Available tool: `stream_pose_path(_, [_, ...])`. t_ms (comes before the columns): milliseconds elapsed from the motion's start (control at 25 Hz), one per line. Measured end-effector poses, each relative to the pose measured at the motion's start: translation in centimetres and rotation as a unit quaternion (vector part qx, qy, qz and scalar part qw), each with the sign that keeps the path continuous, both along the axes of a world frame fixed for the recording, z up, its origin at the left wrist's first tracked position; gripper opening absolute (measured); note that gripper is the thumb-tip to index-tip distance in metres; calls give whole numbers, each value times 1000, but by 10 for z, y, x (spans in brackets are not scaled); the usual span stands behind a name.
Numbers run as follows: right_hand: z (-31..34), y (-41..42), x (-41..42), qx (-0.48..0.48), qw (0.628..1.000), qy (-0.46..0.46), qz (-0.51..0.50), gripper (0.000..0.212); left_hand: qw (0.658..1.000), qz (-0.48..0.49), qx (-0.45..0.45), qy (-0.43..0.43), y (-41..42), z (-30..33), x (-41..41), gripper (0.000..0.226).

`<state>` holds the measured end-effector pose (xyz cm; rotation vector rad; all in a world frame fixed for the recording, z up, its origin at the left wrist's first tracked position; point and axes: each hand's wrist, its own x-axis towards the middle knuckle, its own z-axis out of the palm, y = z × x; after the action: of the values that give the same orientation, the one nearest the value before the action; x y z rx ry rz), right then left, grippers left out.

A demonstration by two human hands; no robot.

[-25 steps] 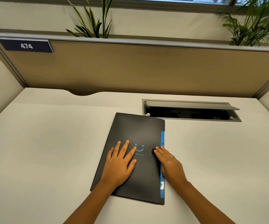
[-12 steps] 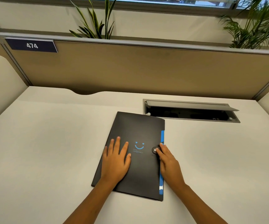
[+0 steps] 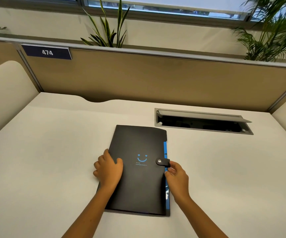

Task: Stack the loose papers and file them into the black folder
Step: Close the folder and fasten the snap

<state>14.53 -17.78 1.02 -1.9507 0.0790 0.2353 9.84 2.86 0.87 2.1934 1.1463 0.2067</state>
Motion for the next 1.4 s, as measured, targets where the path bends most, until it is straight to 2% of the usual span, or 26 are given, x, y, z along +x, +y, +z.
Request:
stream_pose_path(160, [10, 24, 15, 7, 1000, 18, 24, 39, 993, 51, -74, -72, 29, 7, 3, 52])
stream_pose_path(360, [15, 57, 54, 19, 999, 11, 33, 41, 973, 44, -153, -168, 71, 13, 30, 46])
stream_pose_path(720, [-3, 98, 140, 23, 999, -8, 25, 42, 966, 19, -164, -197, 116, 5, 119, 44])
stream_pose_path(1120, [-19, 111, 163, 5, 999, -44, 25, 41, 985, 0, -87, -150, 128, -12, 151, 45])
stream_pose_path(1280, [-15, 101, 156, -21, 997, -67, 11, 40, 994, -8, 1, -112, 114, -7, 138, 47])
stream_pose_path(1400, [-10, 88, 143, -51, 996, -78, 14, 39, 992, -49, 70, -88, 95, -4, 119, 45])
